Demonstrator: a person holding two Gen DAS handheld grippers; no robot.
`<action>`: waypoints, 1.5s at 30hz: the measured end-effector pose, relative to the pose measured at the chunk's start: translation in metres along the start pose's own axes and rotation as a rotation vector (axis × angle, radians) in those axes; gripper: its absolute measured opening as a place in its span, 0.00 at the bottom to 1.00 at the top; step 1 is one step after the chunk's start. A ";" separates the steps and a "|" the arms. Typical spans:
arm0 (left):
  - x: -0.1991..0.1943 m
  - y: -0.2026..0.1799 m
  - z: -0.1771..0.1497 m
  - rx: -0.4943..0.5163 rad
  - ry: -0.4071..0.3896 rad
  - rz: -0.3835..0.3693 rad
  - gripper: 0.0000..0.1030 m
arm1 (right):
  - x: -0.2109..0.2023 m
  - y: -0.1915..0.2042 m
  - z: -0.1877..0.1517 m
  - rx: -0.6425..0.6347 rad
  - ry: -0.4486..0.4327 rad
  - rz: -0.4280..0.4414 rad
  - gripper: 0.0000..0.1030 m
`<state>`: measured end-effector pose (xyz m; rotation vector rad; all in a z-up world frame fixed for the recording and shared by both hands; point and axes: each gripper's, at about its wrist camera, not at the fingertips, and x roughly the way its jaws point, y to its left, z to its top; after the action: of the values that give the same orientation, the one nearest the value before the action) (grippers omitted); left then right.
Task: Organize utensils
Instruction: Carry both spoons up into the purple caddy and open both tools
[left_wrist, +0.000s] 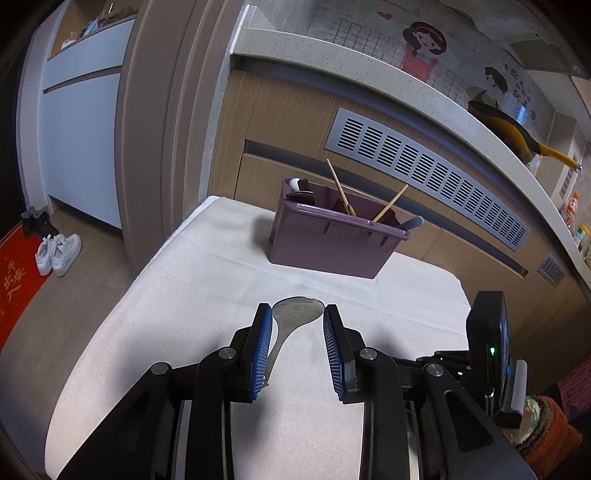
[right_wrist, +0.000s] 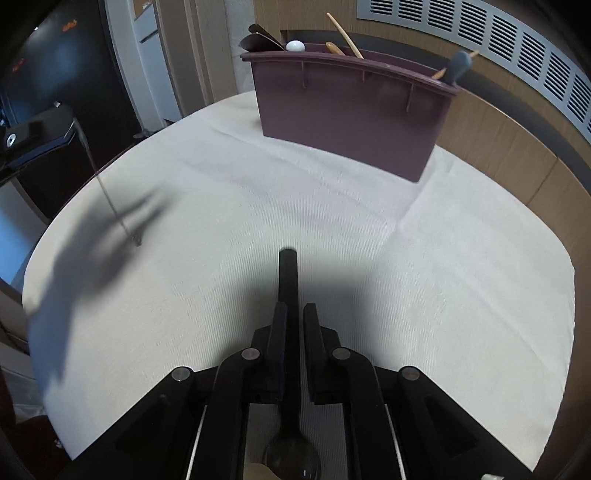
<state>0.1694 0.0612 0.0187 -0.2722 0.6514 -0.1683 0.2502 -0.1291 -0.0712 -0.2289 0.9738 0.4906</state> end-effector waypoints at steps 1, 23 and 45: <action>0.000 0.000 0.000 0.000 0.001 0.000 0.29 | 0.001 0.000 0.001 0.005 0.004 0.010 0.14; -0.001 -0.008 0.008 -0.005 0.002 -0.021 0.29 | -0.072 -0.011 0.015 0.056 -0.274 0.028 0.11; 0.069 -0.025 0.185 -0.017 -0.209 -0.296 0.29 | -0.134 -0.060 0.172 0.207 -0.939 -0.127 0.11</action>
<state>0.3356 0.0570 0.1279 -0.3965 0.4033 -0.4122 0.3440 -0.1522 0.1337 0.1313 0.0854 0.3160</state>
